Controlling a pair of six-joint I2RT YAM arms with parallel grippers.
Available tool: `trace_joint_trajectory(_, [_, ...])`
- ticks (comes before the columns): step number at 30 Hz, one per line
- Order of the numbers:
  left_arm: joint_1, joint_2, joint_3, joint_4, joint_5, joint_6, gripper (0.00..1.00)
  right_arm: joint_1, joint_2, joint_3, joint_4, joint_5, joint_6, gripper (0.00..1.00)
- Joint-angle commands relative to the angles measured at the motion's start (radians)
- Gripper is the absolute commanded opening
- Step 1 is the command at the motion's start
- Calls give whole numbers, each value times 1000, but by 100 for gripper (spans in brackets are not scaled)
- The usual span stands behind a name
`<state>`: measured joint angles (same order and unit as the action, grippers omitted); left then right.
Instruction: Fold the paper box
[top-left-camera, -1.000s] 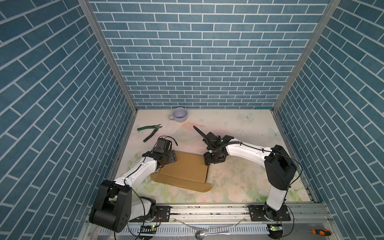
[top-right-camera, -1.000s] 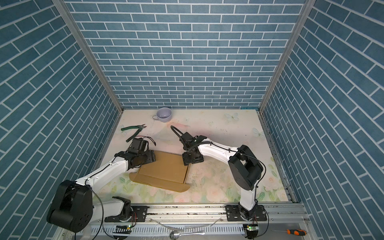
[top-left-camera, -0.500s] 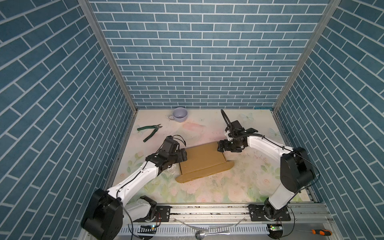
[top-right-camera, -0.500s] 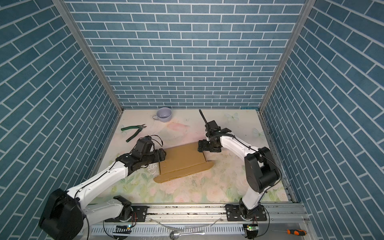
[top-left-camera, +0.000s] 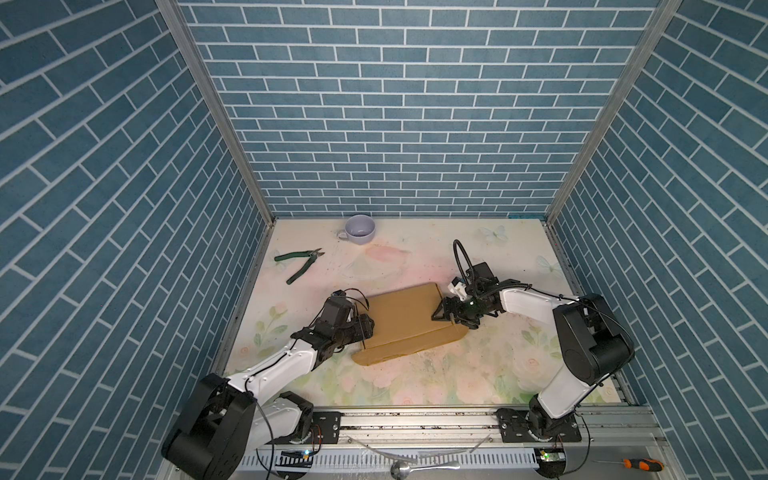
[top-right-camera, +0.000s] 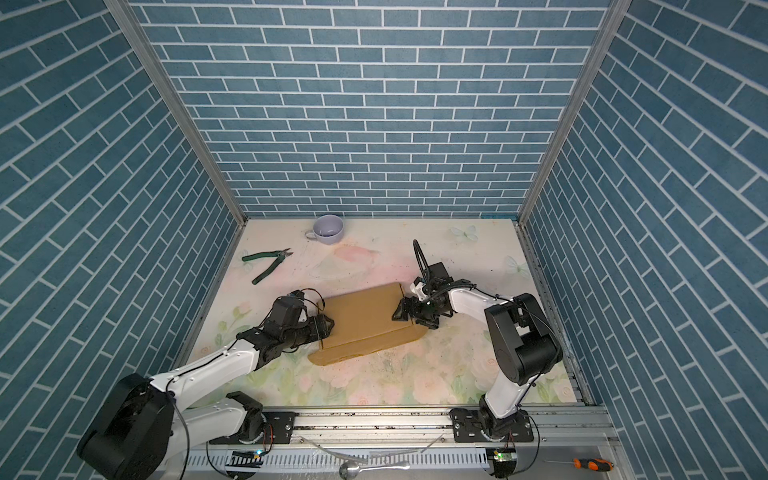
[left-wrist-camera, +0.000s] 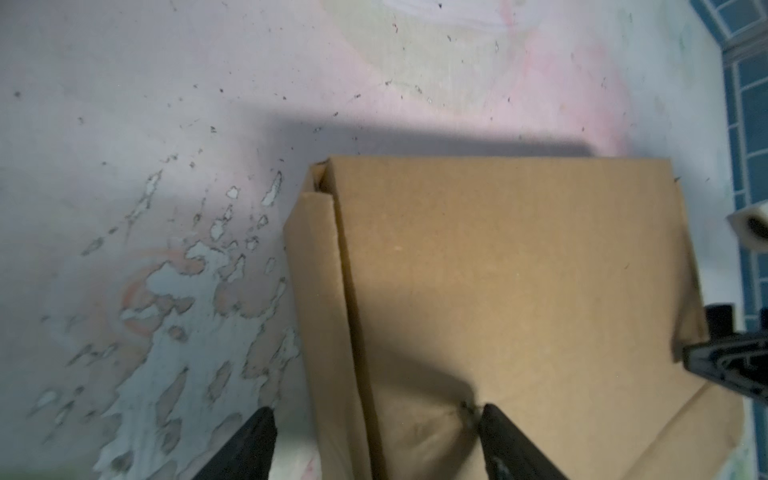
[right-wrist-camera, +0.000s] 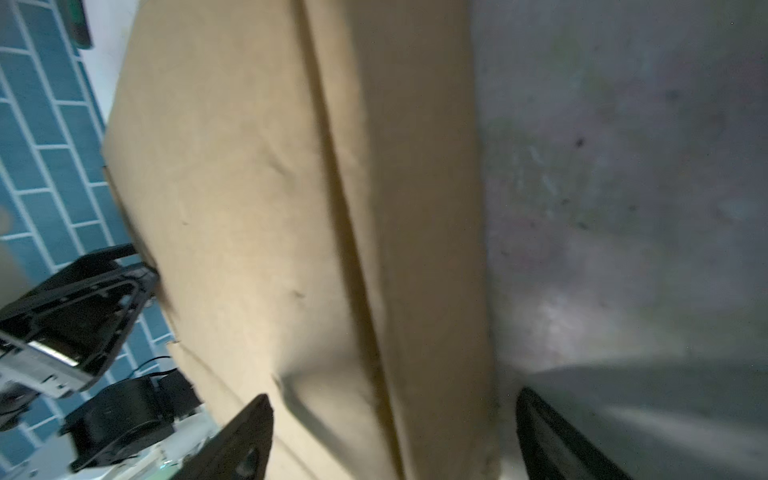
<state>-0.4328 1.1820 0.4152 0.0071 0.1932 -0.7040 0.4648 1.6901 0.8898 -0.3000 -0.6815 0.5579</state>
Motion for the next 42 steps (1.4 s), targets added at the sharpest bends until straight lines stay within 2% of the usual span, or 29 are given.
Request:
trace_joint_trajectory(1, [67,61,-68,36,51,-25,59,14,-18,-72,148,-132,168,90])
trace_joint_trajectory(4, [141,78,-116,37,83,-43,45,14,-67,-105,145,-134,194,92])
trace_joint_trajectory(10, [203,97,-153,34,86,-44,41,15,-71,-203,313,-174,311,96])
trace_joint_trajectory(14, [229,138,-142,37,124,-40,37,15,-47,-216,376,-149,320,97])
trace_joint_trajectory(20, [230,168,-124,27,127,-22,36,15,41,-195,465,-127,327,98])
trace_joint_trajectory(23, [232,172,-122,25,127,-21,36,14,70,-162,440,-90,275,98])
trace_joint_trajectory(30, [232,179,-117,23,127,-17,36,17,102,-157,569,-120,273,97])
trace_joint_trajectory(33, [232,187,-113,25,126,-17,36,20,105,-167,684,-121,339,92])
trace_joint_trajectory(39, [232,159,-116,8,119,-7,39,37,107,-228,940,-81,582,69])
trace_joint_trajectory(42, [232,87,-120,15,140,-24,48,38,108,-257,1021,-55,677,59])
